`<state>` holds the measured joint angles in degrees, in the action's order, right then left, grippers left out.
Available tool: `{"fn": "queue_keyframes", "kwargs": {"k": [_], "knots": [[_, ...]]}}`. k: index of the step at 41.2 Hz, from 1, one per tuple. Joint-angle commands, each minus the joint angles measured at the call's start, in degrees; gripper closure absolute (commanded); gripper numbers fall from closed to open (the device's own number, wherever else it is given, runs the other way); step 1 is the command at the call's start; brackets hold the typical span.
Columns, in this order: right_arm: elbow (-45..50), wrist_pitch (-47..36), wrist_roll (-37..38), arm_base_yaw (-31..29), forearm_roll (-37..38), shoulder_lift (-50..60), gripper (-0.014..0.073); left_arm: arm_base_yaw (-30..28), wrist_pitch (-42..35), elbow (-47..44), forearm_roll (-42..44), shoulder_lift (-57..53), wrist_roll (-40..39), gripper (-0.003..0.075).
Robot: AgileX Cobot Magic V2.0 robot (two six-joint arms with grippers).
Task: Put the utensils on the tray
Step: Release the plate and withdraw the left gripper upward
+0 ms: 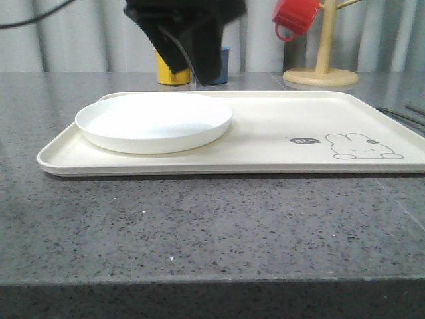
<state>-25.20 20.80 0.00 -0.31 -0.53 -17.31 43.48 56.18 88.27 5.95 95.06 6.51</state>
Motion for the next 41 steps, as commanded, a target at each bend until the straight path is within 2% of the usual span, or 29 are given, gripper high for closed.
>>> {"fn": "queue_keyframes", "kwargs": {"k": [1,7,13,27,33,41], "knots": [[-2.02,-4.75,0.00,-0.43,0.53,-0.99,0.0057,-4.14,-2.12,2.04,0.22,-6.40,-1.09,0.0459],[-2.02,-4.75,0.00,-0.43,0.53,-0.99,0.0057,-11.66,-2.34,-0.24,0.15,-12.20,-1.09,0.0636],[-2.02,-4.75,0.00,-0.43,0.53,-0.99,0.0057,-19.13,-3.85,-6.17,-0.35,-18.14,-1.09,0.0728],[-2.02,-4.75,0.00,-0.43,0.53,-0.99,0.0057,-35.65,-18.53,-30.57,-6.54,-33.96,-1.09,0.0733],[-2.02,-4.75,0.00,-0.43,0.53,-0.99,0.0057,-36.21,-29.08,-42.48,-6.54,-43.38,-0.91,0.0733],[-2.02,-4.75,0.00,-0.43,0.53,-0.99,0.0057,-33.74,-43.33,-56.76,-6.54,-60.18,-0.91,0.0733]]}}
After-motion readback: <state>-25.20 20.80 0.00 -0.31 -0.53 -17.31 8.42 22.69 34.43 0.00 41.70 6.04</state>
